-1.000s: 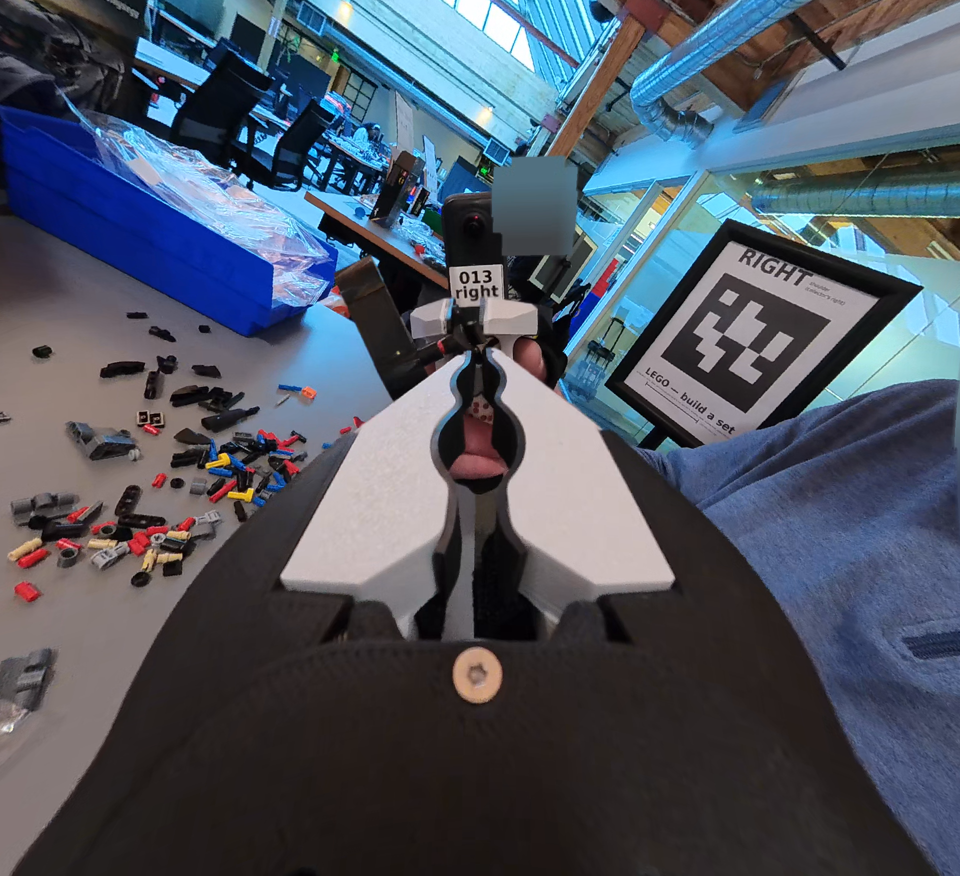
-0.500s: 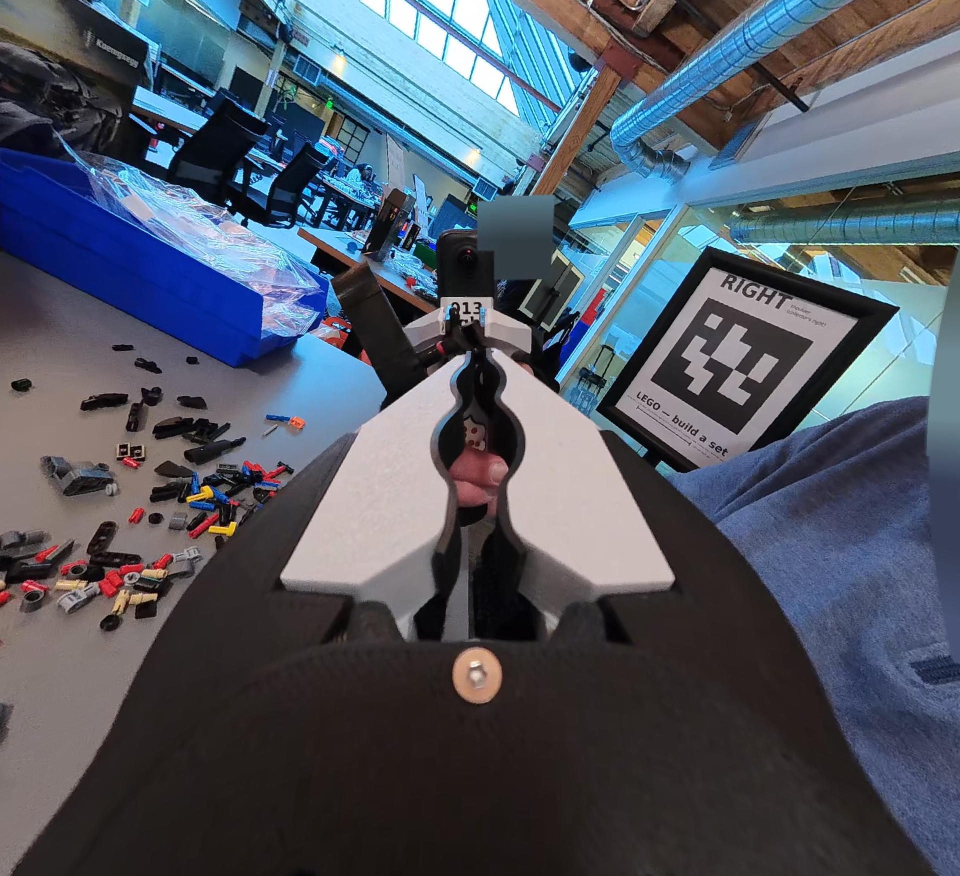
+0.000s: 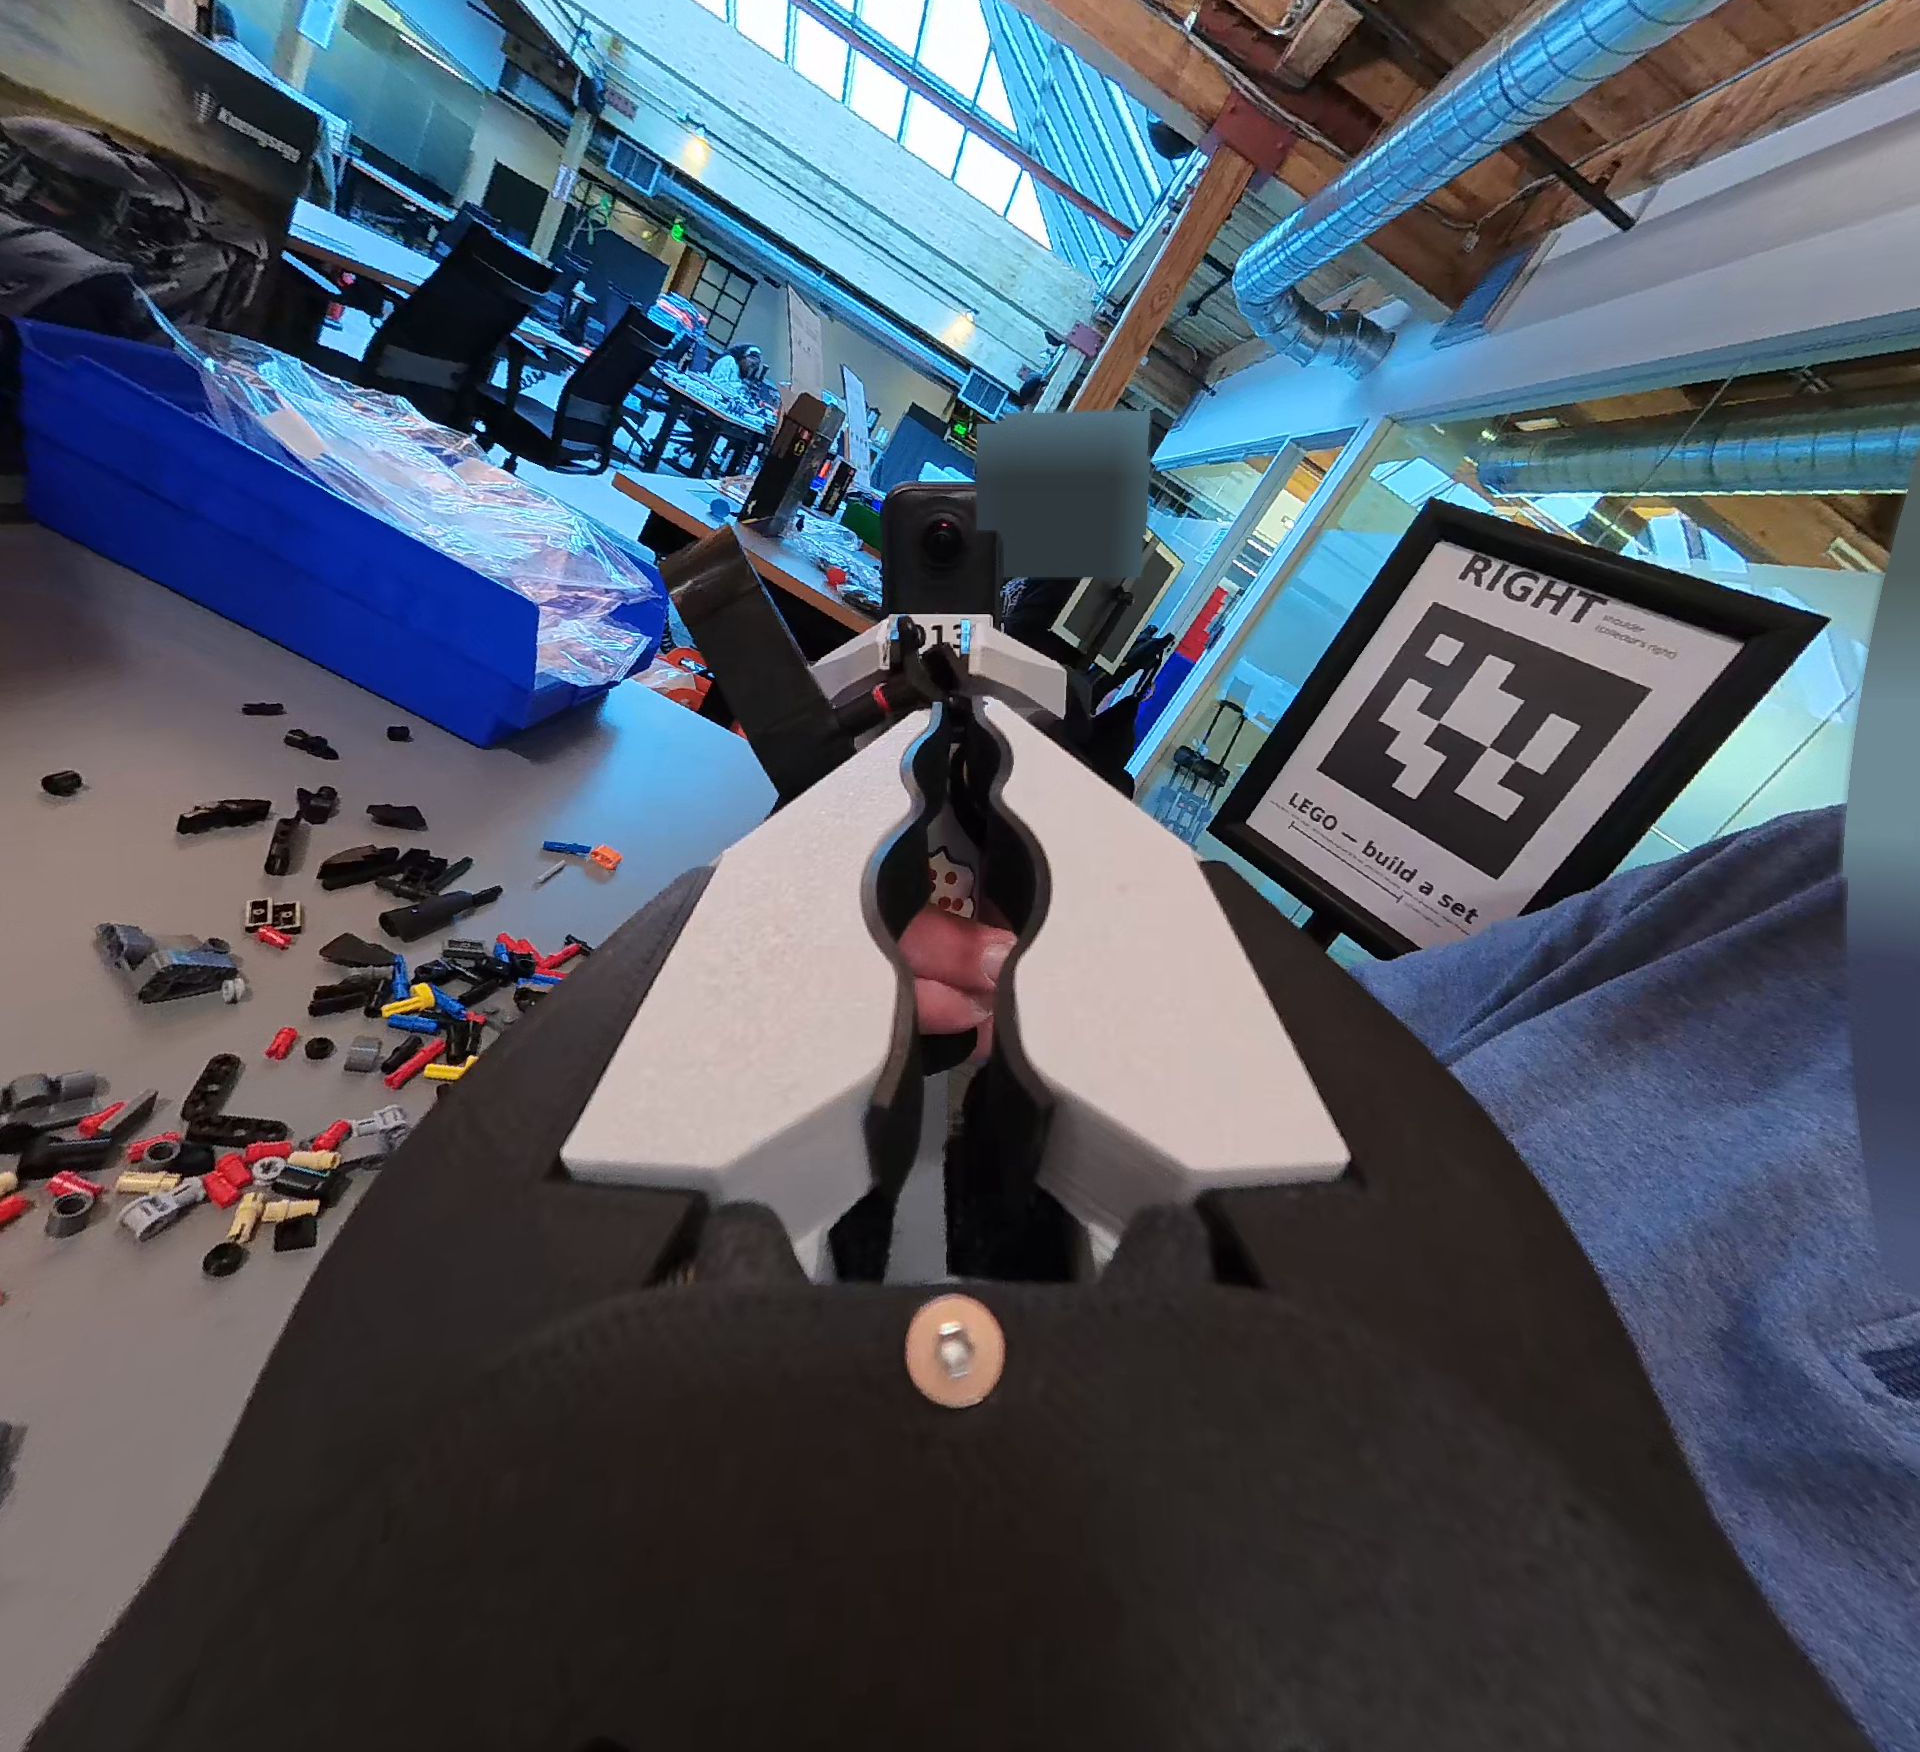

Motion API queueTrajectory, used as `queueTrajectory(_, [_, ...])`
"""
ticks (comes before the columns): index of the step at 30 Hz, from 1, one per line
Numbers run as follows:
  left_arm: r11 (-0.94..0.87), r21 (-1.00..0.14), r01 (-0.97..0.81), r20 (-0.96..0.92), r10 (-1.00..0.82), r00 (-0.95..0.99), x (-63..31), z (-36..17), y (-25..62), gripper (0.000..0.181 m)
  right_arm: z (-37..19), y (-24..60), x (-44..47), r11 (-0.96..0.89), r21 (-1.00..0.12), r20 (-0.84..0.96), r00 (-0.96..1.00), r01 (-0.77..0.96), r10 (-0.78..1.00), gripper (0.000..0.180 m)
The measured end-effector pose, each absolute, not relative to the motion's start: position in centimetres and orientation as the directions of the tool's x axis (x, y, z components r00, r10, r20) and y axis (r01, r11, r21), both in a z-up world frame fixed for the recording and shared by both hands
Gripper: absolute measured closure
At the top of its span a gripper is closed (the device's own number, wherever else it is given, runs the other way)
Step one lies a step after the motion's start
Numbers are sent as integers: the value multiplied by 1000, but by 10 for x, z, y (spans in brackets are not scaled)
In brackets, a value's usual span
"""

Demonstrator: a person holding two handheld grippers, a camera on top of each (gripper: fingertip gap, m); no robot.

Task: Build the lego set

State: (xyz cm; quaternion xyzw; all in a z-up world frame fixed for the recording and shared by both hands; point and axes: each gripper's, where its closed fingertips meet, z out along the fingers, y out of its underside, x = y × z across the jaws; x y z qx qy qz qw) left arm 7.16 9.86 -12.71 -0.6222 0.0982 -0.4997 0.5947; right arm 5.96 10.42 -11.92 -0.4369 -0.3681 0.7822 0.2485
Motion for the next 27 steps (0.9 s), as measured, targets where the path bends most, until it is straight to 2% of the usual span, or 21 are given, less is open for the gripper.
queueTrajectory(27, [-222,-853,473,477,-700,532,76,-129,103,181,-120,108,63,-601,-790,-487,-476,-118,733,173])
